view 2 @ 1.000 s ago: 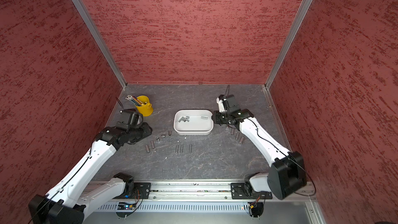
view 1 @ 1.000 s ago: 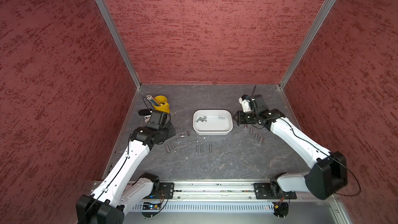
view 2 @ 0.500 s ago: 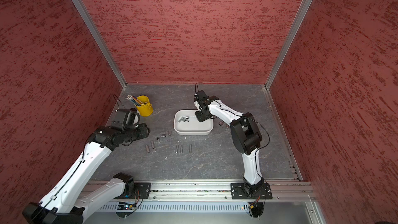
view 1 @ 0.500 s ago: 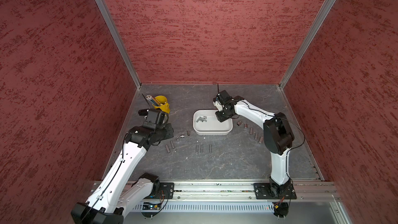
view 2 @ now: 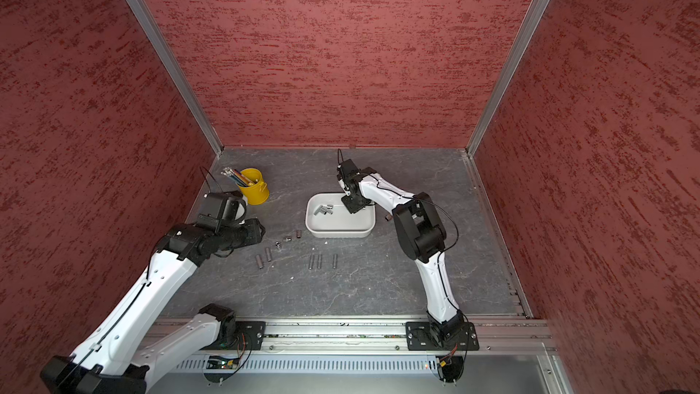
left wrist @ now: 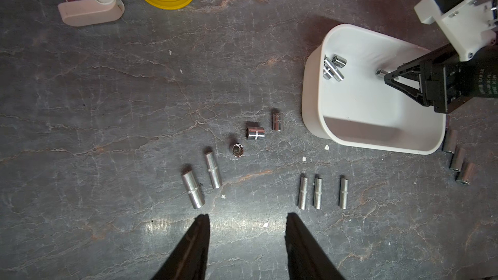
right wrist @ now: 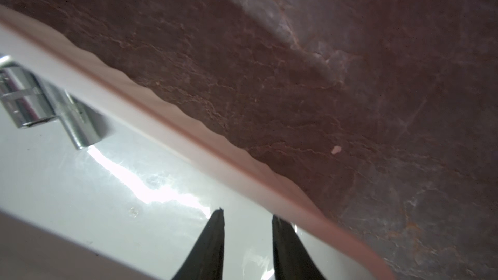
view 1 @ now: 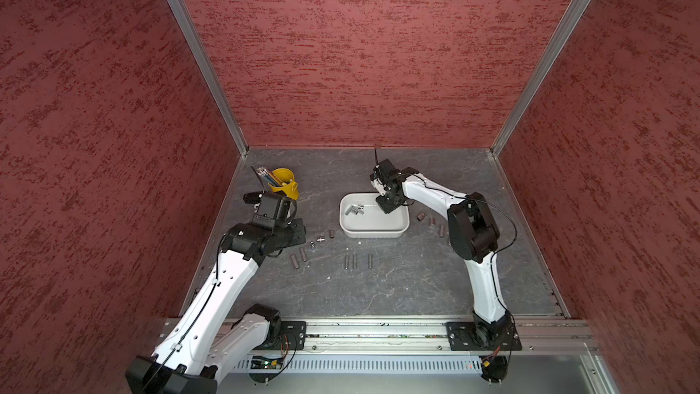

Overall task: Take out the socket from the storage box
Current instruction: Pick up the socket head from the storage box, then place the socket head at the center of the board.

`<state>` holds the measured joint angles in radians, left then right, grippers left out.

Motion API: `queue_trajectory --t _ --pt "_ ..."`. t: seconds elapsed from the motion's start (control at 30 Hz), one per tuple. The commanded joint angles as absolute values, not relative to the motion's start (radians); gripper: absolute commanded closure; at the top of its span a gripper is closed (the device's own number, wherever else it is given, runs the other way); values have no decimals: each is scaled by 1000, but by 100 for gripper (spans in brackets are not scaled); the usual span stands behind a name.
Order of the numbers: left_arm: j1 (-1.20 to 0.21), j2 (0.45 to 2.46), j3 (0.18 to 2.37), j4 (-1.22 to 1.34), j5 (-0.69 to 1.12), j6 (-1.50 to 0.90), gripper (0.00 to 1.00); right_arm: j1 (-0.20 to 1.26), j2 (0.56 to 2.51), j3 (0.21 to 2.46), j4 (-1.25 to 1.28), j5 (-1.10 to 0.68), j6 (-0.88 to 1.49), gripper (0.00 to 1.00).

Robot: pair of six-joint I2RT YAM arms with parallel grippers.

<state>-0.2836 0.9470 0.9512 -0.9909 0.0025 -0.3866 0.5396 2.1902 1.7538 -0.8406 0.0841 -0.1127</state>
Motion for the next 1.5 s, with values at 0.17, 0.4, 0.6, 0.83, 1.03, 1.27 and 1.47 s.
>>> queue_trajectory --t 0.17,0.4,0.6,0.83,1.03,1.27,1.47 --pt "-282 937 939 -973 10 -374 51 527 2248 1781 -858 120 -138 67" --pt "-280 945 939 -969 18 -373 51 527 2295 1789 -912 98 -140 68" --pt "-281 946 937 -968 20 -373 51 528 2286 1793 -940 51 -71 82" --pt "-281 945 936 -967 21 -374 51 537 2142 1763 -917 -34 161 92" --pt "-281 945 935 -964 23 -376 51 568 1938 1666 -908 -41 445 93" --pt "-280 939 936 -965 25 -376 51 639 1700 1396 -821 -98 698 91" --pt "-282 928 930 -963 23 -377 51 768 1569 1154 -719 -101 823 91"
